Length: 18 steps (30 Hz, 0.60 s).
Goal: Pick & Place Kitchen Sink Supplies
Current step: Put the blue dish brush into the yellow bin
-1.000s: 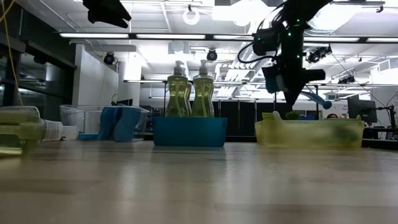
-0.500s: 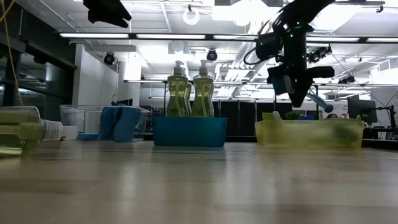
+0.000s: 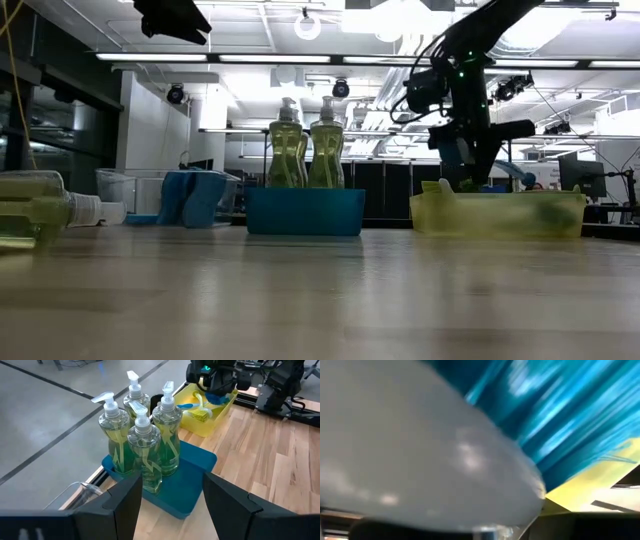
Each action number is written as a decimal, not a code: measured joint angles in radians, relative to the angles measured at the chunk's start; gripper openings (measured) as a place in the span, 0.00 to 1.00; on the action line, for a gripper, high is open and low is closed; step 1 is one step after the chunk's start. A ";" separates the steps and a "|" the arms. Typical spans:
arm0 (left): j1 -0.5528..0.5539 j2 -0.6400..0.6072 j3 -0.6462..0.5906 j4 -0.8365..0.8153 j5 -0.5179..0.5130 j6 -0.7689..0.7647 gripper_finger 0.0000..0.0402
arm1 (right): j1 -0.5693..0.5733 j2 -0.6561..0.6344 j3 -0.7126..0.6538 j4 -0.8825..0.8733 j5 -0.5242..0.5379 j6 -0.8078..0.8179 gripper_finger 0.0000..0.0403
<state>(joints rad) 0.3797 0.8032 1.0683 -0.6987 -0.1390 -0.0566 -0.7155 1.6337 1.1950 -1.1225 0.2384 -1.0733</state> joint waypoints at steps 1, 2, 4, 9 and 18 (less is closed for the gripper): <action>0.000 0.000 0.000 0.000 0.000 0.000 0.51 | 0.000 0.004 0.000 -0.001 -0.002 0.008 0.09; 0.000 0.000 0.000 0.000 0.000 0.000 0.51 | 0.000 0.007 0.000 -0.004 -0.003 0.020 0.10; 0.000 0.000 0.000 -0.001 0.000 0.000 0.51 | 0.000 0.007 0.000 -0.006 -0.006 0.049 0.11; 0.000 0.000 0.000 -0.008 0.001 0.000 0.51 | 0.007 0.007 0.000 -0.064 -0.010 0.098 0.12; 0.000 0.000 0.000 -0.008 0.001 0.000 0.51 | 0.011 0.007 0.000 -0.101 -0.031 0.163 0.25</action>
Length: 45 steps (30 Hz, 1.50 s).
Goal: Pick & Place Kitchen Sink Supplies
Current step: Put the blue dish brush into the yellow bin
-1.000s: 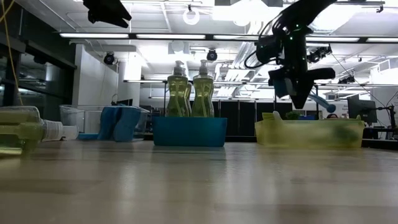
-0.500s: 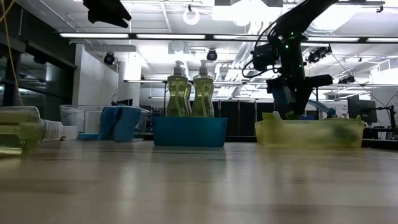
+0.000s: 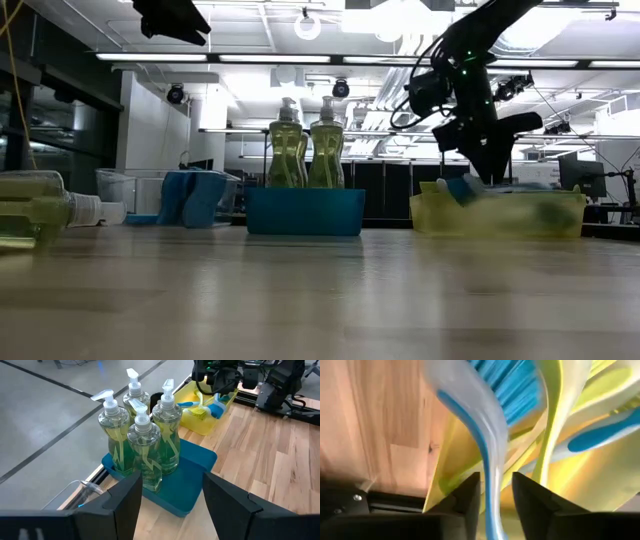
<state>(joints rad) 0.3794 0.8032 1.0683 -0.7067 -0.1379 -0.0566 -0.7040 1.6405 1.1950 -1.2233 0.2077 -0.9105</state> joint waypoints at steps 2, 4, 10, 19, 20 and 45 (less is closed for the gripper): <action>0.000 0.000 0.000 0.000 0.000 0.000 0.51 | 0.000 0.000 0.000 0.004 0.003 0.038 0.31; 0.000 0.000 0.000 -0.001 0.000 0.000 0.51 | 0.000 0.000 0.000 0.014 0.015 0.080 0.38; 0.000 0.000 0.000 -0.003 0.000 0.000 0.51 | 0.000 0.000 0.004 0.026 0.133 0.266 0.51; 0.000 0.000 0.000 -0.003 0.021 0.000 0.51 | -0.001 -0.052 0.103 -0.044 0.103 0.478 0.53; 0.000 0.000 0.000 -0.003 0.025 -0.001 0.51 | -0.001 -0.063 0.104 -0.045 0.069 0.461 0.53; 0.000 0.000 0.000 -0.056 0.050 -0.003 0.51 | -0.025 -0.093 -0.196 0.242 0.030 0.036 0.45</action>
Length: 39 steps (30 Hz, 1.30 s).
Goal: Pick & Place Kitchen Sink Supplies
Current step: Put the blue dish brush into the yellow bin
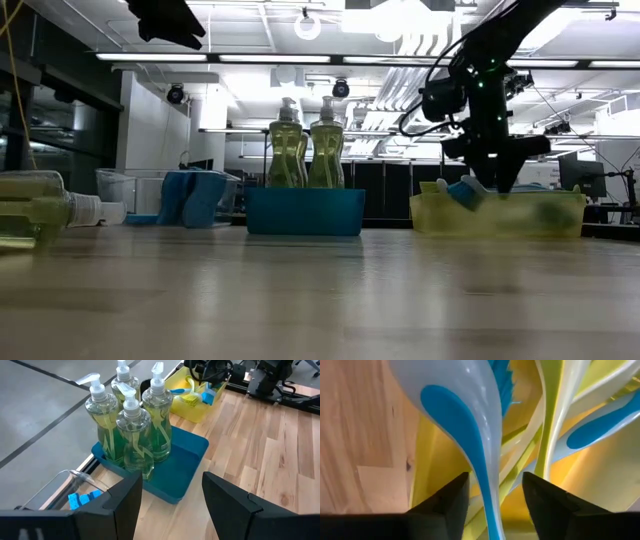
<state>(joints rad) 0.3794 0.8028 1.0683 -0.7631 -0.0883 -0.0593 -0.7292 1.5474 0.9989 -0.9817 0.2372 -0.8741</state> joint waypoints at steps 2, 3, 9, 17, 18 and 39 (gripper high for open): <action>0.000 0.000 0.000 0.000 0.000 0.000 0.51 | 0.002 0.000 0.001 0.000 0.006 0.008 0.38; 0.000 0.000 0.000 0.000 0.000 0.001 0.51 | 0.002 0.000 0.001 0.000 0.010 0.010 0.34; 0.000 0.000 0.000 0.000 -0.001 0.003 0.51 | 0.004 0.000 0.003 -0.001 -0.005 0.005 0.08; 0.000 0.000 0.000 0.001 -0.003 0.003 0.51 | 0.026 -0.027 0.002 0.005 0.044 0.030 0.07; 0.000 0.000 0.000 0.001 -0.003 0.003 0.51 | 0.032 -0.036 0.006 0.003 0.053 0.015 0.07; 0.000 0.000 0.000 -0.006 -0.002 -0.024 0.51 | 0.000 -0.044 0.038 0.151 -0.015 -0.144 0.15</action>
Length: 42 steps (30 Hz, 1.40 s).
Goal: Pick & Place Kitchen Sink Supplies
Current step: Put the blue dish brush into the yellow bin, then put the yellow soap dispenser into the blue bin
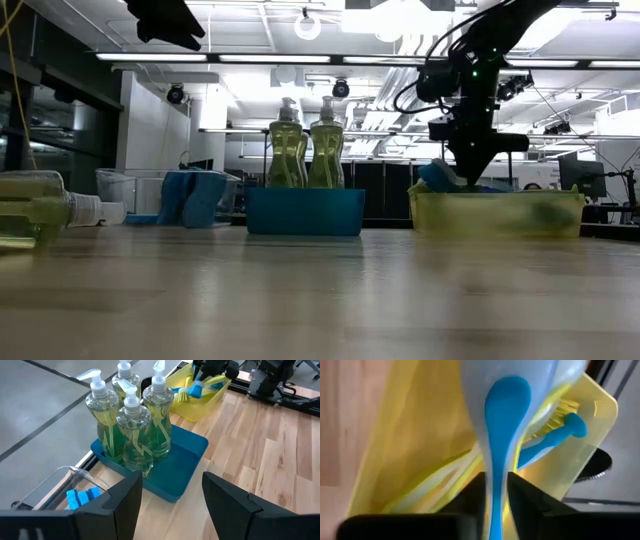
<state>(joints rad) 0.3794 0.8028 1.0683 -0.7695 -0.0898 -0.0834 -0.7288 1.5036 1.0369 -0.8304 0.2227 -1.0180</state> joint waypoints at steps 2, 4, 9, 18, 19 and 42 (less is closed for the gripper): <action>0.000 0.000 0.000 -0.007 0.000 0.000 0.51 | 0.000 0.000 0.000 0.002 0.018 -0.002 0.25; 0.000 0.000 0.000 -0.016 0.000 -0.002 0.51 | 0.002 0.000 0.000 0.002 0.032 -0.002 0.33; 0.000 0.000 0.000 -0.019 0.000 -0.019 0.51 | 0.015 -0.002 0.000 -0.001 0.099 0.102 0.47; 0.000 0.013 0.000 -0.200 0.034 -0.164 0.51 | 0.117 -0.144 0.035 -0.060 0.142 0.472 0.53; 0.000 0.020 0.000 -0.232 0.054 -0.189 0.51 | 0.135 -0.168 0.041 -0.070 0.138 0.526 0.53; -0.363 0.114 0.000 -0.434 0.179 -0.592 0.51 | 0.588 -0.431 0.045 -0.058 -0.050 1.250 0.53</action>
<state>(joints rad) 0.0162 0.9170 1.0687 -1.2036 0.0890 -0.6754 -0.1407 1.0725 1.0822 -0.8886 0.1727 0.2322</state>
